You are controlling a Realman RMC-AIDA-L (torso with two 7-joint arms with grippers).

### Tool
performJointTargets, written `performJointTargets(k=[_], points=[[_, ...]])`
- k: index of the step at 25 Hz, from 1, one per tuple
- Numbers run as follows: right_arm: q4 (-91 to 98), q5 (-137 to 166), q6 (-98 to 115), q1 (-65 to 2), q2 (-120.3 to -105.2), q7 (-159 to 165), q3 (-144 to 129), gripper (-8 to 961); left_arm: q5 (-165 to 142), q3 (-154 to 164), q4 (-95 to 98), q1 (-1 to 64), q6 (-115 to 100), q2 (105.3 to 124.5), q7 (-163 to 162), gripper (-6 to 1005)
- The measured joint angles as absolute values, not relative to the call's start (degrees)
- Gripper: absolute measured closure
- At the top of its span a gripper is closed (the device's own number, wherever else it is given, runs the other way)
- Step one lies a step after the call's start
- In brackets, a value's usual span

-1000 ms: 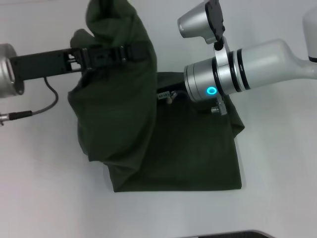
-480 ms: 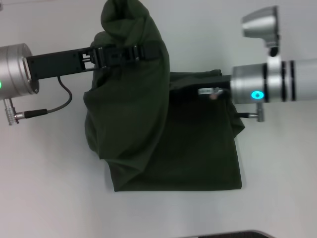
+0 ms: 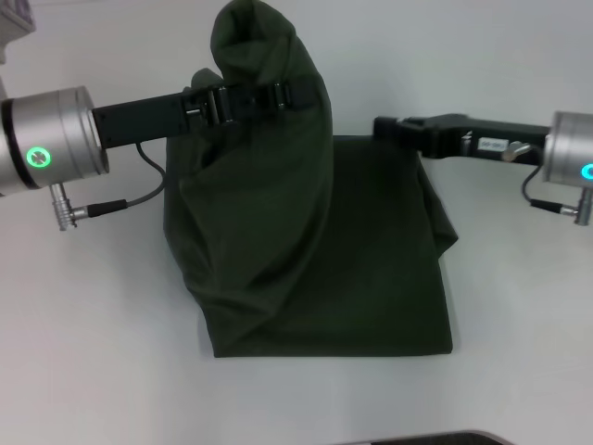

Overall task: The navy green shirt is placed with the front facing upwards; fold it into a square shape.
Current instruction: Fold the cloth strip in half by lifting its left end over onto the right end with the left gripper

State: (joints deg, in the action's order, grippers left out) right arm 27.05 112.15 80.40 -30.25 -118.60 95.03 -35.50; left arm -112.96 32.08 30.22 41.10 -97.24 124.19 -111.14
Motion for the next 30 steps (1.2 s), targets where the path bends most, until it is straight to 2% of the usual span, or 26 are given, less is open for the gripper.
performJointTargets(k=[18,30], points=[[29.4,111.1,81.7,-28.6,-118.31,95.1,-33.9,918,-111.1,36.1,20.3,44.1,-89.5,124.48,-107.7,880],[29.4,111.0,82.1,-27.7,-118.02,95.1,-29.5,918,-110.7,36.0,19.2,43.8,-87.2,124.45,-105.8,878]])
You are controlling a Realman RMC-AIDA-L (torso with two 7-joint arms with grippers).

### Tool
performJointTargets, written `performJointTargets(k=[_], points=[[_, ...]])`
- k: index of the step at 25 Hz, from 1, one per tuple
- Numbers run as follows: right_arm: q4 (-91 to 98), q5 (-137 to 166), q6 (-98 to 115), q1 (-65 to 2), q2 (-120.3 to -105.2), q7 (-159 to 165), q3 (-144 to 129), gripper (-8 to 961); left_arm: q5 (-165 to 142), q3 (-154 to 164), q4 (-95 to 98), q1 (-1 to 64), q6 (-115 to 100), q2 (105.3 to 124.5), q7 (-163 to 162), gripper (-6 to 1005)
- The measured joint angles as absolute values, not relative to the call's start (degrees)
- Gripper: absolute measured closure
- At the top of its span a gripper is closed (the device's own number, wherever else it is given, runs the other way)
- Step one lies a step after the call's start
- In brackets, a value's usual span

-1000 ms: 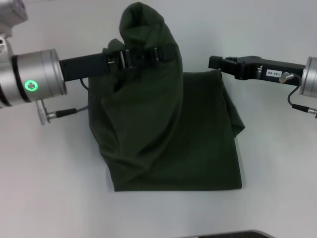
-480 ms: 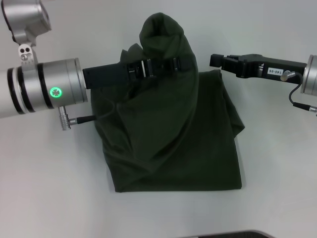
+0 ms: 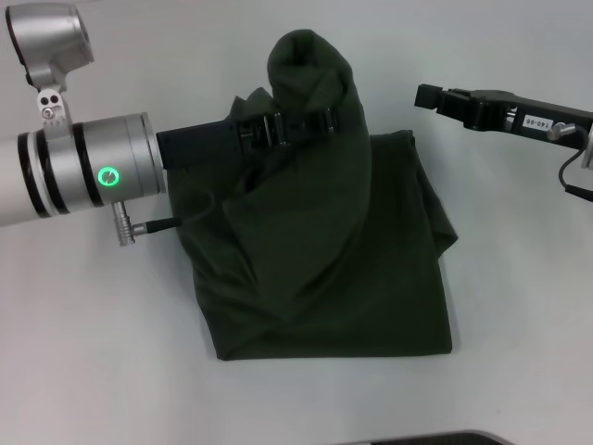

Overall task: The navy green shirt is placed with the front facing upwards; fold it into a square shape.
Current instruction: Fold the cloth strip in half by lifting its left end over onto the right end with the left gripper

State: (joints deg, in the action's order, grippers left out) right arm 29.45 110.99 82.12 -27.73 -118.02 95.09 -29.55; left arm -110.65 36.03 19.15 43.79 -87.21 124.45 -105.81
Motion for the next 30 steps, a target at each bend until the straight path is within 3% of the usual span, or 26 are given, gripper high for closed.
performJointTargets(k=[3,8,19,22,30], points=[[29.5,111.0,82.5,-27.5,-117.93,95.1,-28.5,918,-110.7,36.0,19.2,43.7,-87.7,124.45,-105.2,877],[29.6,111.0,83.3,-27.3,-117.74,94.6,-25.9,918,-110.7,36.0,19.2,43.6,-88.8,124.45,-104.3,698],[29.7,111.0,84.3,-27.2,-117.12,94.3,-22.7,918,-110.7,36.1,19.2,43.8,-93.3,124.45,-103.6,268],[29.8,111.0,84.3,-27.2,-117.12,94.0,-22.4,918,-110.6,36.1,19.0,43.9,-94.6,124.45,-103.8,76],[29.8,111.0,84.4,-27.2,-117.15,94.0,-22.4,918,-111.0,36.3,18.6,44.1,-91.6,124.34,-103.7,77]])
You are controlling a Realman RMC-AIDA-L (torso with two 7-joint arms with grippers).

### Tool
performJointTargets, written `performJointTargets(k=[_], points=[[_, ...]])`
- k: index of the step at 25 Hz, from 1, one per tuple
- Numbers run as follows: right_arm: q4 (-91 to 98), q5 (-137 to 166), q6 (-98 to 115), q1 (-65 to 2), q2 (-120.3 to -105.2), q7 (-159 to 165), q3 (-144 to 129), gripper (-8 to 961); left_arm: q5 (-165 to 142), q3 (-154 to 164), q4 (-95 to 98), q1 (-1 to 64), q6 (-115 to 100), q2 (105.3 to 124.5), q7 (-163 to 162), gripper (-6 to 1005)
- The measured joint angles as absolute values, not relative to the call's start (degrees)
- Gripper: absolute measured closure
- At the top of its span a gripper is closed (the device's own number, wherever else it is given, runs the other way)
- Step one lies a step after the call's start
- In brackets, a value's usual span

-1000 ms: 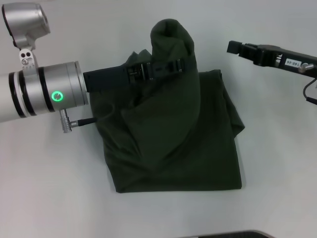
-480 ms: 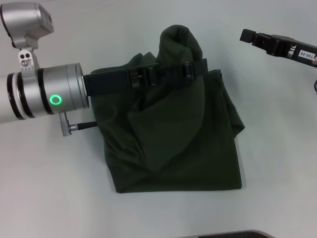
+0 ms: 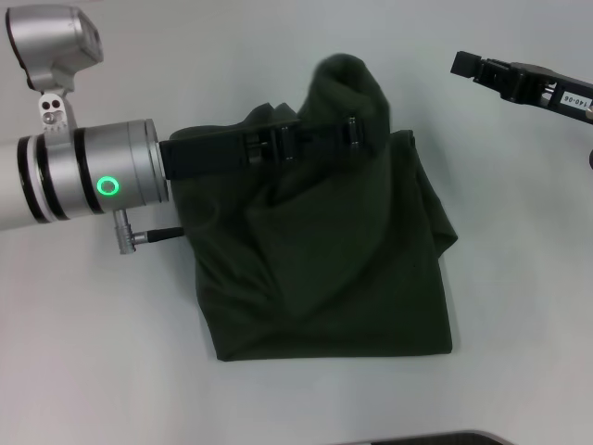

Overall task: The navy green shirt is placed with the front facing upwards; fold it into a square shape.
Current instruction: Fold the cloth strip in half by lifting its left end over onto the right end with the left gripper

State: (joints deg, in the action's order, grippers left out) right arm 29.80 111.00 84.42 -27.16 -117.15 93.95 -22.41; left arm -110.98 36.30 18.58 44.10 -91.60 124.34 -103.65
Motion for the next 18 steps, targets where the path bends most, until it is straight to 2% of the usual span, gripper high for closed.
performJointTargets(k=[9,18], points=[[30.5,110.1,86.4,-26.8,-117.16,93.7,-22.3,913,-111.1,37.9,20.3,43.4,-87.5,124.12,-104.3,79],[31.9,109.7,92.4,-27.4,-117.12,93.6,-24.0,907,-109.9,37.6,30.9,37.3,-90.7,124.09,-103.0,80]])
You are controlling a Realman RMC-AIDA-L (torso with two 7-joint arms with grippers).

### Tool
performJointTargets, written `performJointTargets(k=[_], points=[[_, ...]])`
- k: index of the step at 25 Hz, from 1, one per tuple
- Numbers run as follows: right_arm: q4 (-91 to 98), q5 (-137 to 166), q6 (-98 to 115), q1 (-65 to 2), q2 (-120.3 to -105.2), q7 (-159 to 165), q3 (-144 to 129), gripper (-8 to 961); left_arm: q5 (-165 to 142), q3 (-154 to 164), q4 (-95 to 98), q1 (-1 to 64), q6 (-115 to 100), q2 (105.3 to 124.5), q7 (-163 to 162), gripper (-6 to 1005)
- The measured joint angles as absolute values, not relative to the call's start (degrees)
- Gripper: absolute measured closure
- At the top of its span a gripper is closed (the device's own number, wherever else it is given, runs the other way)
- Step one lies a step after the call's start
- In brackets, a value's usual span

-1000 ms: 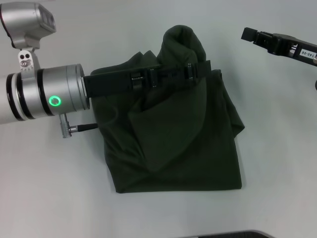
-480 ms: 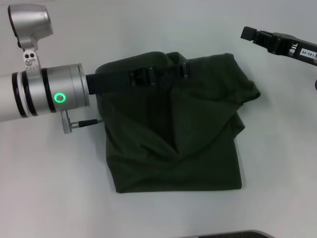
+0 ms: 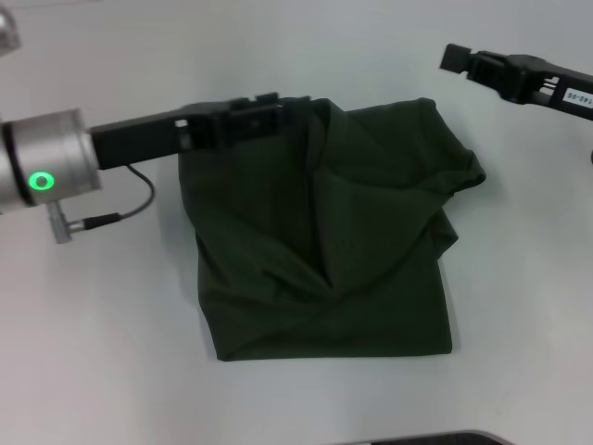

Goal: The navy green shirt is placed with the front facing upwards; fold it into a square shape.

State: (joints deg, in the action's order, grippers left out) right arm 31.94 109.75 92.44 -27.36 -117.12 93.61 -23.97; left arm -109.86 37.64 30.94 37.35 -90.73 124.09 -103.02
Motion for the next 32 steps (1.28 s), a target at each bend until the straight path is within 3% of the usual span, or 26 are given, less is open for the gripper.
performJointTargets(k=[7,16,21,26,32], points=[[34.0,109.9,93.6,-29.7,-117.93,95.1,-28.6,902,-105.6,35.1,38.2,31.1,-94.7,124.00,-98.9,80],[43.0,110.2,93.3,-33.8,-117.77,105.5,-35.1,692,-104.7,28.8,38.7,29.3,-98.6,123.86,-94.2,80],[49.4,114.6,90.8,-36.3,-117.02,115.4,-41.6,445,-104.3,28.7,38.3,28.9,-98.7,123.99,-91.7,80],[53.6,121.8,91.1,-39.8,-116.26,122.9,-43.1,339,-102.4,28.1,38.3,28.2,-98.3,124.08,-90.6,80],[54.2,127.7,91.7,-43.6,-115.94,127.4,-43.5,342,-100.5,27.2,38.0,27.6,-99.4,124.10,-89.9,80]])
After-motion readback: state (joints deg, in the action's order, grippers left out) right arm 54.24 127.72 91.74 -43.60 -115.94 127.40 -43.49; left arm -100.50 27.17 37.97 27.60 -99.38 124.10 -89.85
